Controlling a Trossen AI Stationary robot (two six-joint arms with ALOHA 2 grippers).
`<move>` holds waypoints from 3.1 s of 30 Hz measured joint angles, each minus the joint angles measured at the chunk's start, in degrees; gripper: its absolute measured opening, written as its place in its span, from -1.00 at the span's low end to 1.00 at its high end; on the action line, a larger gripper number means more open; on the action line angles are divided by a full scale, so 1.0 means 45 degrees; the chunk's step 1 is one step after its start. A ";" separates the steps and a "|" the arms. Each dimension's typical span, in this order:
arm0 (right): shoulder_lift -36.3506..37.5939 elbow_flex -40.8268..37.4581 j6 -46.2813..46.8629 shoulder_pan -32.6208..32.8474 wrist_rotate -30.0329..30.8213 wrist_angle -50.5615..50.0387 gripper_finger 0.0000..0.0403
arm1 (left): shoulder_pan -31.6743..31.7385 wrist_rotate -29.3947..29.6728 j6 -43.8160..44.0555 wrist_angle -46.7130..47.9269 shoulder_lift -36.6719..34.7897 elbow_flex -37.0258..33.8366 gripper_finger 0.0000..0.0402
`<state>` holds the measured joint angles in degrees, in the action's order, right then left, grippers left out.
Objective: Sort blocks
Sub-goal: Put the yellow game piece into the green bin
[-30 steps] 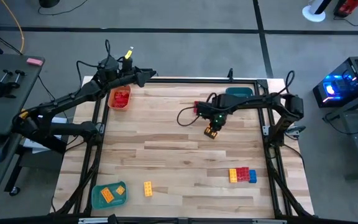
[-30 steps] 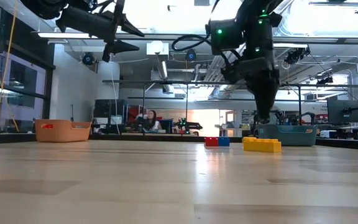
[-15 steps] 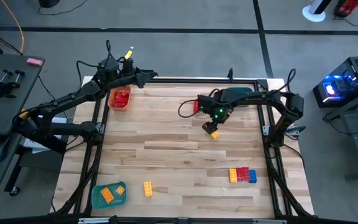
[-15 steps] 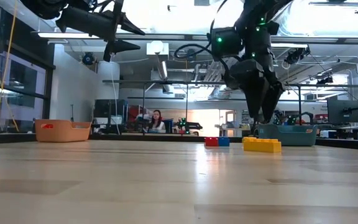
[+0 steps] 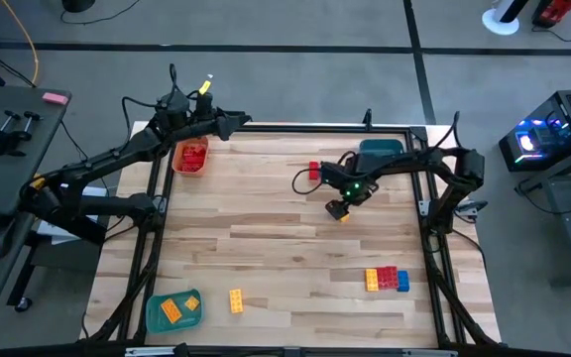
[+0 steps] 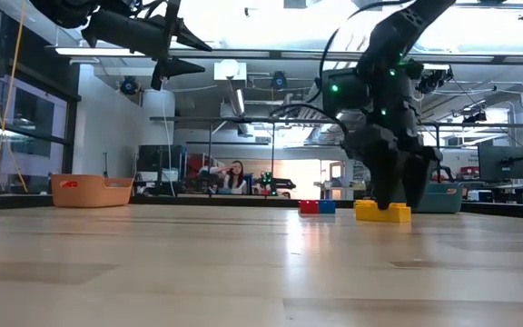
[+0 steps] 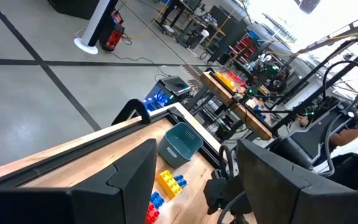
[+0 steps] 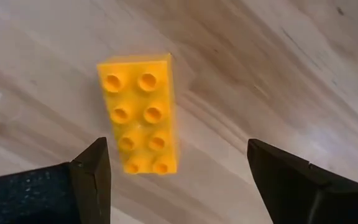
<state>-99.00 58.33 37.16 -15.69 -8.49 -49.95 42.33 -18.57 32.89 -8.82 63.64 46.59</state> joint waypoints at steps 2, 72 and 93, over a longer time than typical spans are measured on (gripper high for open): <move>0.0000 -0.0258 0.0162 0.0021 0.0090 0.0419 0.31 | 0.0000 0.0050 -0.0001 0.0000 0.0000 0.0000 0.03; 0.0049 0.6667 -0.4464 0.5991 -0.3264 0.2231 -1.00 | -1.5480 0.9254 -1.3293 -0.1273 0.5747 0.2304 0.03; -0.0557 0.6682 -0.2817 0.5921 -0.3463 0.3704 -1.00 | -1.5387 0.7979 -1.5260 -0.1169 0.5707 0.2336 -0.32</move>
<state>-101.51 88.40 24.48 10.95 -24.07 -33.28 -26.92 17.34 -35.77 -14.08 89.32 57.10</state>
